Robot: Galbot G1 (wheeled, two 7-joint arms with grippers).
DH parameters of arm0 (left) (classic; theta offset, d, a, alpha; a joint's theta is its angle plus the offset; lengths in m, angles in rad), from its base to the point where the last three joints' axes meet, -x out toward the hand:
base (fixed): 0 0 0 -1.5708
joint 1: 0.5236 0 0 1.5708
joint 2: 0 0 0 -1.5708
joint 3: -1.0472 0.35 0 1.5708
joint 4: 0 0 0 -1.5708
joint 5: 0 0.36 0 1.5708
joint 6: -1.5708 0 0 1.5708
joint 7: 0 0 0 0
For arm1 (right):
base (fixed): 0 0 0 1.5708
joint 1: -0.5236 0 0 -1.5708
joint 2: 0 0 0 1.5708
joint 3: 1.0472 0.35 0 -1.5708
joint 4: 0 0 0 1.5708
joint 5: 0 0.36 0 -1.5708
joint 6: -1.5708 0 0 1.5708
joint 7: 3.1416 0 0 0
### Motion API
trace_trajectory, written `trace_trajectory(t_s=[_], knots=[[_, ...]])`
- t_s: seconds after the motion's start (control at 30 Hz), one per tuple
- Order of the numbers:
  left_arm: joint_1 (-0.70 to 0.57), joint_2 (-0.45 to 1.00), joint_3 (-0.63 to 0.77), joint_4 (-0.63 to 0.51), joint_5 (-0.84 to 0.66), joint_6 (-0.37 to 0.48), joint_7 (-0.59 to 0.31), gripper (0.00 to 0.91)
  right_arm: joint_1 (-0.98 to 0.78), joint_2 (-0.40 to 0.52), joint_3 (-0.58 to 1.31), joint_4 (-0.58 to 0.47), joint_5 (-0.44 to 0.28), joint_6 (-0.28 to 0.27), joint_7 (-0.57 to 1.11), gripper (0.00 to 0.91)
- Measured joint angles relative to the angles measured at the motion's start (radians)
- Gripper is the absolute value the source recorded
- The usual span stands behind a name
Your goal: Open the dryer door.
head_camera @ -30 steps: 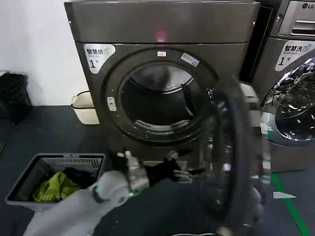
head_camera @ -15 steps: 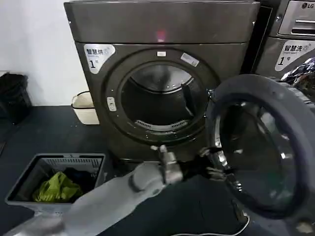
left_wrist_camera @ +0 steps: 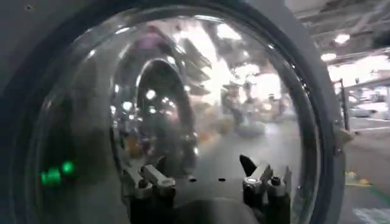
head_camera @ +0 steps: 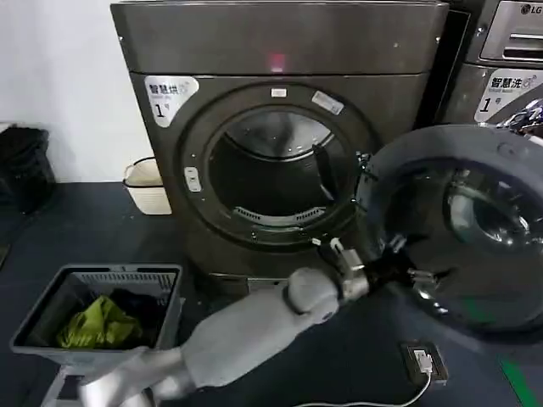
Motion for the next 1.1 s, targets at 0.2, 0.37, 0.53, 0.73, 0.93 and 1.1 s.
trace_trajectory(t_s=[0.2, 0.37, 0.53, 0.73, 0.93, 1.1], knots=[[-0.004, 0.003, -0.009, 0.009, -0.015, -0.045, -0.001, 0.907, -0.010, -0.010, 0.030, 0.000, 0.008, 0.000, 0.003, 0.907], [-0.002, 0.035, -0.015, -0.008, -0.017, -0.173, -0.042, 0.907, -0.008, -0.010, 0.034, 0.014, 0.008, 0.000, 0.003, 0.907], [0.002, 0.094, -0.030, -0.031, -0.005, -0.278, -0.068, 0.907, -0.010, -0.018, 0.046, 0.020, 0.002, 0.000, 0.003, 0.907], [0.023, 0.195, -0.054, -0.101, 0.042, -0.366, -0.115, 0.907, -0.016, -0.035, 0.079, 0.009, 0.001, 0.010, 0.006, 0.907], [0.062, 0.386, -0.087, -0.228, 0.036, -0.393, -0.103, 0.907, 0.003, -0.039, 0.099, 0.016, -0.010, 0.015, 0.012, 0.907], [0.104, 0.592, -0.129, -0.343, 0.033, -0.402, -0.062, 0.907, 0.025, -0.036, 0.111, 0.036, -0.053, 0.017, 0.008, 0.907]])
